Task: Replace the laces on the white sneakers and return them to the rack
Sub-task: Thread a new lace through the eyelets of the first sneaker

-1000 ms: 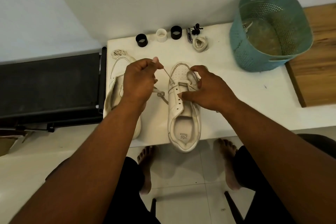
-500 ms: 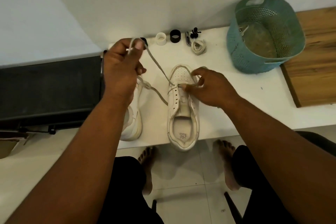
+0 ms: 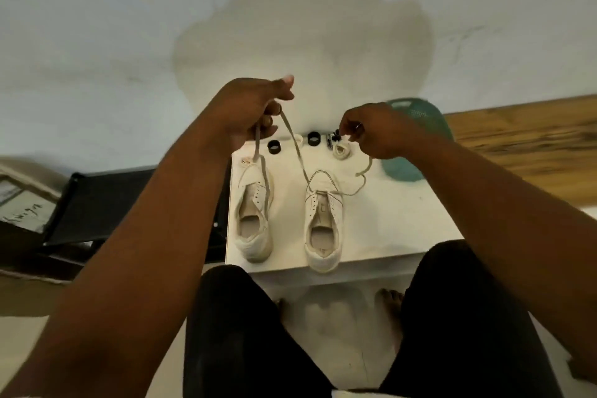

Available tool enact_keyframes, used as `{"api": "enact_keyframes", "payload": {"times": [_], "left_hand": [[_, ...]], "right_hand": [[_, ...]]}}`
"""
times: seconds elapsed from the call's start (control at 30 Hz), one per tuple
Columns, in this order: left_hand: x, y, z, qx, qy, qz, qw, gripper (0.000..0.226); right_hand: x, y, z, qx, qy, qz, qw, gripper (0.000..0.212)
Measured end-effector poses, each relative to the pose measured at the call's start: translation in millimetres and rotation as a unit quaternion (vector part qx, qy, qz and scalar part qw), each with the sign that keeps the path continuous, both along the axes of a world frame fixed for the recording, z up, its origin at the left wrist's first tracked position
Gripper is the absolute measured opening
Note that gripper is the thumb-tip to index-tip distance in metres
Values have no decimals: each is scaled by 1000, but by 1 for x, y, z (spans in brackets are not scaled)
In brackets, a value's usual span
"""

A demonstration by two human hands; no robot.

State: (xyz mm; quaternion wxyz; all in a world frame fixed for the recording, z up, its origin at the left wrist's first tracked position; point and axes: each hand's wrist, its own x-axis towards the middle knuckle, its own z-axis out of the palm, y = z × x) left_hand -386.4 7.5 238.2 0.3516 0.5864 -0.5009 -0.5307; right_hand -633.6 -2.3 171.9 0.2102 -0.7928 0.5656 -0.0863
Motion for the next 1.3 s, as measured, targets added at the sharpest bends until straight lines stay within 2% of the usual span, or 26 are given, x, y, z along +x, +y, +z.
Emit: {"api": "enact_keyframes", "payload": {"times": [0.13,0.23,0.3,0.37,0.43,0.5,0.57,0.6,0.7,0.8,0.83,0.87,0.93,1.0,1.07,1.17,1.3], "left_hand": [[0,15,49,-30,119,-36,992,21],[2,26,77,-96,193,-76,973,38],[2,33,92,-129,212,-117,962,46],[1,36,101,-176,142,-133,965,43],[-2,34,103,-240,-12,-125,962,37],[-3,32,106,-287,-137,-102,943,30],[-4,30,112,-326,-229,-54,916,13],[-3,30,115,-333,-251,-33,908,5],[-2,30,125,-331,-212,13,919,16],[0,28,135,-349,-310,37,883,32],[-1,28,138,-340,-311,32,887,34],[-1,28,140,-318,-269,20,909,34],[0,33,143,-257,-100,-7,961,30],[3,36,147,-189,56,-35,980,19],[2,36,152,-186,110,-51,975,13],[-6,39,166,-217,172,-64,959,27],[-18,44,185,-276,180,-85,940,31]], "right_hand": [[-3,13,52,-51,42,32,997,37],[-3,21,93,-84,54,53,994,41],[-2,27,122,-102,64,62,991,45],[0,33,147,-117,84,69,987,48],[2,37,166,-138,120,81,980,47],[3,43,186,-179,154,79,969,43],[3,43,204,-228,163,73,957,35],[3,43,211,-246,170,73,951,30],[5,46,230,-269,197,73,940,21],[8,53,246,-263,250,59,930,3],[8,53,250,-257,272,58,925,8],[7,53,253,-245,295,57,922,12],[7,52,260,-232,318,61,917,11],[6,49,269,-215,328,64,917,9],[5,47,284,-161,276,77,944,19],[7,46,300,-94,104,86,986,15],[10,36,294,-122,-84,39,988,5]]}}
